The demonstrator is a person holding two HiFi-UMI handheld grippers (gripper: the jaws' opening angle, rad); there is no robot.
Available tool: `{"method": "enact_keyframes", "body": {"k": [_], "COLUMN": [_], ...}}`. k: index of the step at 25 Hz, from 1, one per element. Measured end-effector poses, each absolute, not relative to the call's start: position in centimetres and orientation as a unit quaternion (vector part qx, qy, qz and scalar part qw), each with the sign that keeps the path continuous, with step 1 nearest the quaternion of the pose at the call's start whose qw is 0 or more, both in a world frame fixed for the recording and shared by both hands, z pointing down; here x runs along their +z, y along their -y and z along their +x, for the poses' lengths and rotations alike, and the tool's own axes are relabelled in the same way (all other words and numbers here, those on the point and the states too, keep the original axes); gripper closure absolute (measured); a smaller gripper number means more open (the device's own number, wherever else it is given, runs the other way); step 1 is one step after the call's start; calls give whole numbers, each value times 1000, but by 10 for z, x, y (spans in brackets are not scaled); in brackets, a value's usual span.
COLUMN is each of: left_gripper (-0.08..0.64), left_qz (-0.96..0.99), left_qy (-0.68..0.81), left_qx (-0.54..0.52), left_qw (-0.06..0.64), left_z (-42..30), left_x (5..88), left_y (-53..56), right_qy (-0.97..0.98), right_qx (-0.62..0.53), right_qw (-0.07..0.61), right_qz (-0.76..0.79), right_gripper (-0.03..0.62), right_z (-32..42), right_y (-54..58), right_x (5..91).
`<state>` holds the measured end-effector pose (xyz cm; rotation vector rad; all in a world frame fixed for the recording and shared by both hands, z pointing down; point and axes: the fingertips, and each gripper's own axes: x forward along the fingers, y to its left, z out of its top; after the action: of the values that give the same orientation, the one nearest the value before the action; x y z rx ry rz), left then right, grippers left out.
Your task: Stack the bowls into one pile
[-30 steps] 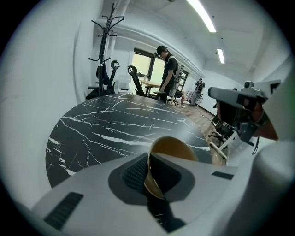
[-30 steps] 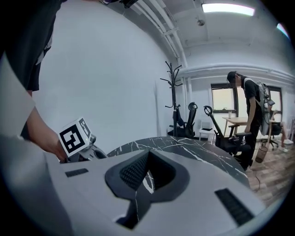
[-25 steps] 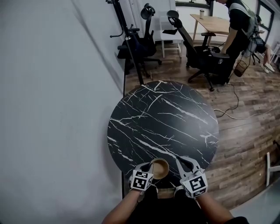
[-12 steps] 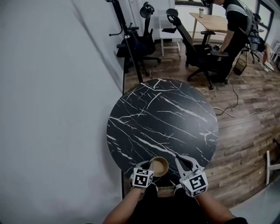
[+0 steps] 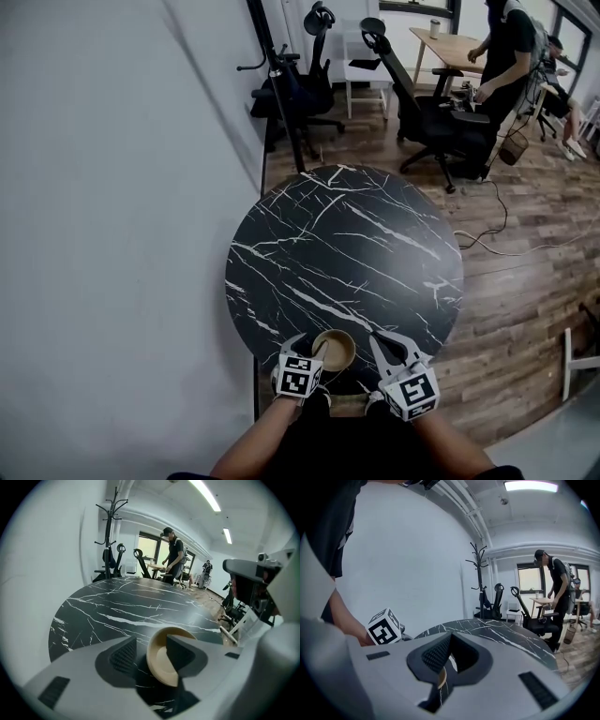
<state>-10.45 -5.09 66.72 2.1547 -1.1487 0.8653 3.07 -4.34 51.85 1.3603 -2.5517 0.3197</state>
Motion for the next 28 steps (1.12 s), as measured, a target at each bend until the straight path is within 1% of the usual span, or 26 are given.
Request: {"method": "enact_keyframes", "body": {"k": [3, 7, 12, 16, 20, 24, 28], "left_gripper": [353, 378, 437, 482, 543, 546, 546], "left_qz": [805, 819, 832, 839, 849, 863, 866], "left_qy": [436, 447, 464, 488, 495, 483, 489], "left_qx": [307, 271, 219, 164, 117, 87, 61], "left_qw": [258, 238, 209, 175, 142, 121, 80], "left_z": [-108, -108, -105, -110, -113, -109, -108], "left_x": [650, 613, 566, 527, 502, 479, 449], "left_y": [57, 70, 86, 96, 99, 96, 94], "right_qy": [872, 871, 879, 880, 880, 881, 881], "right_qx": [109, 81, 35, 3, 23, 19, 16], "right_qw": [107, 113, 109, 127, 95, 77, 69], "right_qz": [465, 471, 462, 458, 465, 466, 468], "right_gripper": [583, 583, 583, 583, 583, 583, 583], "right_z": [32, 32, 29, 26, 24, 18, 20], "right_y": [45, 52, 56, 62, 69, 77, 79], "right_x": [518, 502, 481, 476, 465, 450, 441]}}
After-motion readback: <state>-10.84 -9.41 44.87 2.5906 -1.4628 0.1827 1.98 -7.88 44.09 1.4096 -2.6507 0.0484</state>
